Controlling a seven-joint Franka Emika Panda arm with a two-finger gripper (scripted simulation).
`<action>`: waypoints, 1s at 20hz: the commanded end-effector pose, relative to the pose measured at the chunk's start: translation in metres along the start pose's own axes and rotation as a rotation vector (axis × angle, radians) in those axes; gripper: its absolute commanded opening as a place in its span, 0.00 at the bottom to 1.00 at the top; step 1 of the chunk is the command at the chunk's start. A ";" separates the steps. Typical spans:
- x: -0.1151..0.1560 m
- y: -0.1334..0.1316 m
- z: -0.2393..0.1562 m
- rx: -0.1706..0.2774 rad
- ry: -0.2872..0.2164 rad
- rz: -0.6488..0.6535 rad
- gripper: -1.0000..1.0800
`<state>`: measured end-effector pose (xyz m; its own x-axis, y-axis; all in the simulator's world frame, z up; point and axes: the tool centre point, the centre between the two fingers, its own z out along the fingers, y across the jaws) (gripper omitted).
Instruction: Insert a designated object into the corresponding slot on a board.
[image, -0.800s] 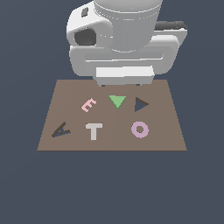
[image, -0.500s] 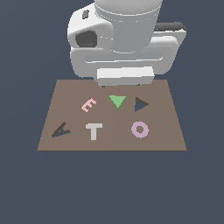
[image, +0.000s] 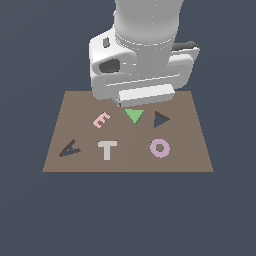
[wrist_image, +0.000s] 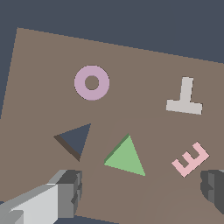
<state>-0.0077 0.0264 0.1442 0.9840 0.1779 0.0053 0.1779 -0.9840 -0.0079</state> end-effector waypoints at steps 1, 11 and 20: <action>-0.005 -0.002 0.014 0.000 -0.002 -0.057 0.96; -0.024 -0.007 0.073 -0.003 -0.005 -0.296 0.96; -0.031 -0.006 0.095 -0.006 -0.007 -0.383 0.96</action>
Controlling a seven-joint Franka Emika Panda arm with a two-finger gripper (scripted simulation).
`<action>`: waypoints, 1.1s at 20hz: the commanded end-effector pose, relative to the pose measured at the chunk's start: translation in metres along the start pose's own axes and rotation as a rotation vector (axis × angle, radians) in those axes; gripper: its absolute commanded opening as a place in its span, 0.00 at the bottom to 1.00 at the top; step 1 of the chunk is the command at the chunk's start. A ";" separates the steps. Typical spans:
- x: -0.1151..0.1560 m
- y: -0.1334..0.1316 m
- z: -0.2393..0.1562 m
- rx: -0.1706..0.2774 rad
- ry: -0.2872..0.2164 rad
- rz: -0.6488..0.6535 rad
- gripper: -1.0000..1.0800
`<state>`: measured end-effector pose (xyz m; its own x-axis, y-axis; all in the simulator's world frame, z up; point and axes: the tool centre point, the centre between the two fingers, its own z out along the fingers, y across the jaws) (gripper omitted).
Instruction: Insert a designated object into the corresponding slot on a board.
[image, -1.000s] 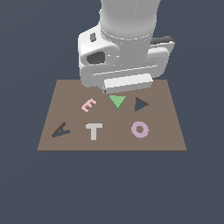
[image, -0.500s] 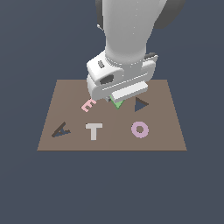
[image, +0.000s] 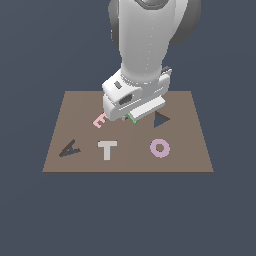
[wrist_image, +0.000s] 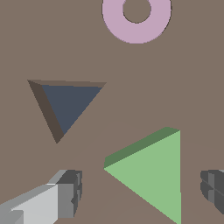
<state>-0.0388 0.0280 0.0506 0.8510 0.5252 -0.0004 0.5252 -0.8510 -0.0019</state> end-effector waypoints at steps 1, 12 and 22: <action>0.000 0.000 0.002 -0.001 0.001 -0.010 0.96; 0.000 0.001 0.013 -0.002 0.000 -0.004 0.96; 0.000 0.001 0.021 -0.002 0.000 -0.004 0.00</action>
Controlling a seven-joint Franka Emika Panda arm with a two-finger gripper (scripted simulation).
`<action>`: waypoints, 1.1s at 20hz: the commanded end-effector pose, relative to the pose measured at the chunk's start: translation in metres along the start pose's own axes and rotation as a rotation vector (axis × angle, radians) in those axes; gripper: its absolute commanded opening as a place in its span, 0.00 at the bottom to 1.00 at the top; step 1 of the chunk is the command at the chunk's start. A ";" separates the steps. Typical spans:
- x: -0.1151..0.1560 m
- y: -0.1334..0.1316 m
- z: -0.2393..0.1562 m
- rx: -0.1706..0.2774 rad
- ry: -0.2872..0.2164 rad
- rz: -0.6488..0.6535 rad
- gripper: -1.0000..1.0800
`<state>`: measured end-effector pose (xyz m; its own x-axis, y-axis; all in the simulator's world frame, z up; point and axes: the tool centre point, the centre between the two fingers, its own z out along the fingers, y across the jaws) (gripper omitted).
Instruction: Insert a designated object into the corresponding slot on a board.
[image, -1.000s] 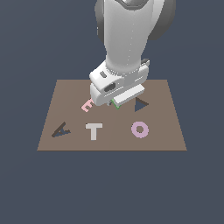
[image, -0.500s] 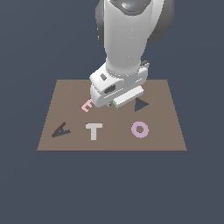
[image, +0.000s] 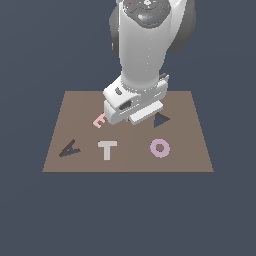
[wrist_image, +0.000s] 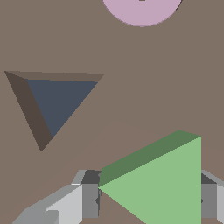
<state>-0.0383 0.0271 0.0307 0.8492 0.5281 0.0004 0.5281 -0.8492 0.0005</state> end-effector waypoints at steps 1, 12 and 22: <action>0.000 0.000 0.001 0.001 0.000 0.000 0.00; 0.001 0.000 0.000 0.000 0.000 -0.021 0.00; 0.010 -0.002 -0.001 0.000 0.000 -0.190 0.00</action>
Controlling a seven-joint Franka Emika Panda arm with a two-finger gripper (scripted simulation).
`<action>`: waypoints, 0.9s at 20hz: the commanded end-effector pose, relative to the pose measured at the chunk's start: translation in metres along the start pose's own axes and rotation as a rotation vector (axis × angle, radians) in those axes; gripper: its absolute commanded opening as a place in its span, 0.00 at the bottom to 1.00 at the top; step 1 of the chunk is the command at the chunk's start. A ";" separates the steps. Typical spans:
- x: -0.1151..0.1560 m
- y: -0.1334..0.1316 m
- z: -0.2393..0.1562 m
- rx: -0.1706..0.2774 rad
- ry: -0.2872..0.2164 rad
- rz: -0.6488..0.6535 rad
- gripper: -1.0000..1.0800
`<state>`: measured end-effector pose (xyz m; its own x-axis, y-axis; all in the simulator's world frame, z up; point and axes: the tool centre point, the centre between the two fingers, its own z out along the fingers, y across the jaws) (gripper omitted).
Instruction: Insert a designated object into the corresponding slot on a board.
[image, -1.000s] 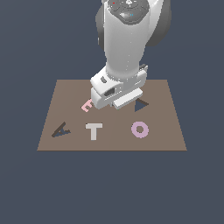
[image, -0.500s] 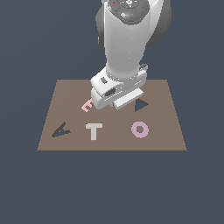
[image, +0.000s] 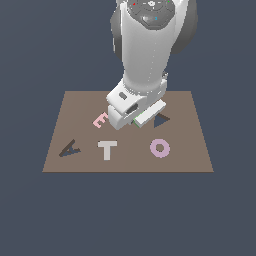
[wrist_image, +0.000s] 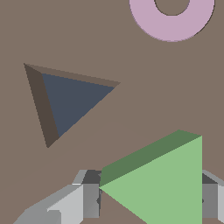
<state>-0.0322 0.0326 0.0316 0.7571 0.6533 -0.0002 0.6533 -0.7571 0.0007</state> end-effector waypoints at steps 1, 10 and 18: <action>0.003 0.000 -0.001 0.000 0.000 -0.061 0.00; 0.020 -0.006 -0.003 -0.001 0.001 -0.377 0.00; 0.036 -0.019 -0.005 -0.001 0.001 -0.748 0.00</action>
<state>-0.0176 0.0668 0.0363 0.1826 0.9832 -0.0003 0.9832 -0.1826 0.0013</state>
